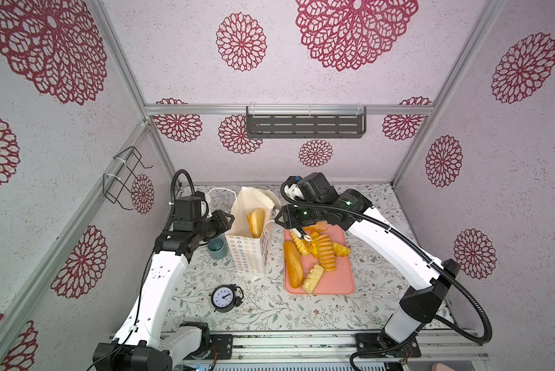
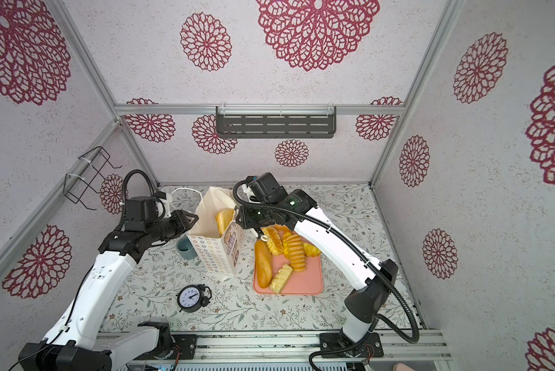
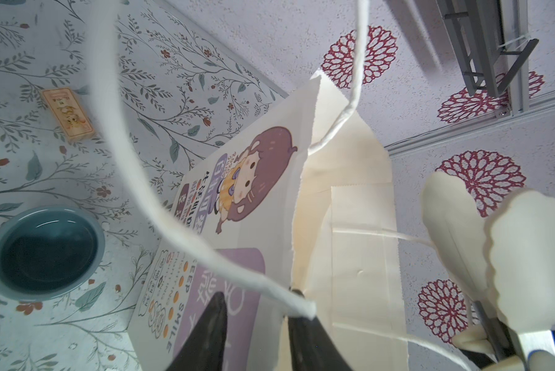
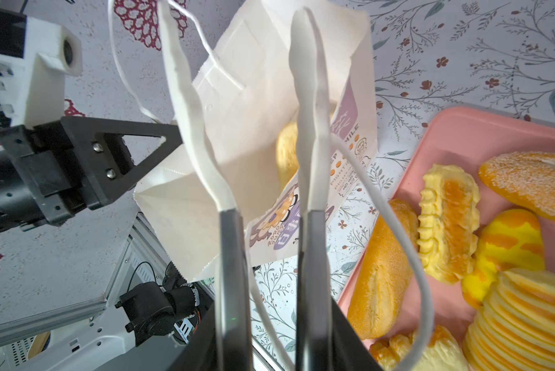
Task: Place the fake bread into the paper bag
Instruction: 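Open the tongs with right gripper to drop the orange bread into the bag, then move the tongs with right gripper to the yellow bread nearest the robot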
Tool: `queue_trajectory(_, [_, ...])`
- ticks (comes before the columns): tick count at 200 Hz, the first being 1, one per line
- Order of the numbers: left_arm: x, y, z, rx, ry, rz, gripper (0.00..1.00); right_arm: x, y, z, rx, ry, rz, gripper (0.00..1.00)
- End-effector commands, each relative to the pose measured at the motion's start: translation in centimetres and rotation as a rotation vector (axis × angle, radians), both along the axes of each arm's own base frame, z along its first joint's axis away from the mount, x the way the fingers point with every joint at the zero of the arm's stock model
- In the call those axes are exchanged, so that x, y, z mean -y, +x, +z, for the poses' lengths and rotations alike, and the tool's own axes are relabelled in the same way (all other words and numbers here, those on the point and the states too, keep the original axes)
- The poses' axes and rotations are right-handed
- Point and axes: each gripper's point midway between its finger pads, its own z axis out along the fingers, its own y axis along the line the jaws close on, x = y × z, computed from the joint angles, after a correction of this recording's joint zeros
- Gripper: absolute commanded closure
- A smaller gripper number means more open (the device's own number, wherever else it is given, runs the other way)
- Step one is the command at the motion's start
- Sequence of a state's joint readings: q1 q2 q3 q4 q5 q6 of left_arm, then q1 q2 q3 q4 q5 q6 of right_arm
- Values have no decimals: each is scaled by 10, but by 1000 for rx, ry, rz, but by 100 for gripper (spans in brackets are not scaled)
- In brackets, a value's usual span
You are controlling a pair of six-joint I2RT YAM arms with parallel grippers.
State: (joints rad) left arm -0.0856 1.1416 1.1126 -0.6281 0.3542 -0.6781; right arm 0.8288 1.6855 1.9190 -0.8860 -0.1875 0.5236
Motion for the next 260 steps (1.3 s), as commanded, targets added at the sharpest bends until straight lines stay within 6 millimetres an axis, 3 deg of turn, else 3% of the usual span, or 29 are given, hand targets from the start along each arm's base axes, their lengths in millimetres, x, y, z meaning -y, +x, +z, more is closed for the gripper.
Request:
queue_trajectory(1, [6, 2, 4, 19, 0, -19, 65, -5, 1, 45, 100, 100, 8, 58])
queue_trajectory(36, [6, 1, 5, 23, 3, -22, 60, -1, 3, 60, 138, 123, -9, 59])
queue_trajectory(74, [3, 1, 9, 37, 21, -17, 53, 16, -1, 83, 198, 146, -49, 60])
queue_trajectory(109, [-1, 0, 15, 55, 47, -6, 46, 52, -13, 95, 244, 134, -125, 60])
queue_trajectory(128, [-5, -1, 19, 70, 72, 7, 43, 77, -23, 89, 236, 116, -181, 60])
queue_trajectory(158, [-9, -1, 27, 100, 94, 15, 35, 120, -46, 56, 163, 71, -273, 59])
queue_trajectory(203, [-8, 4, 31, 123, 108, -2, 26, 169, -92, -23, -46, -8, -379, 56])
queue_trajectory(260, [-7, 7, 30, 140, 115, -10, 17, 197, -151, -107, -331, -47, -422, 56])
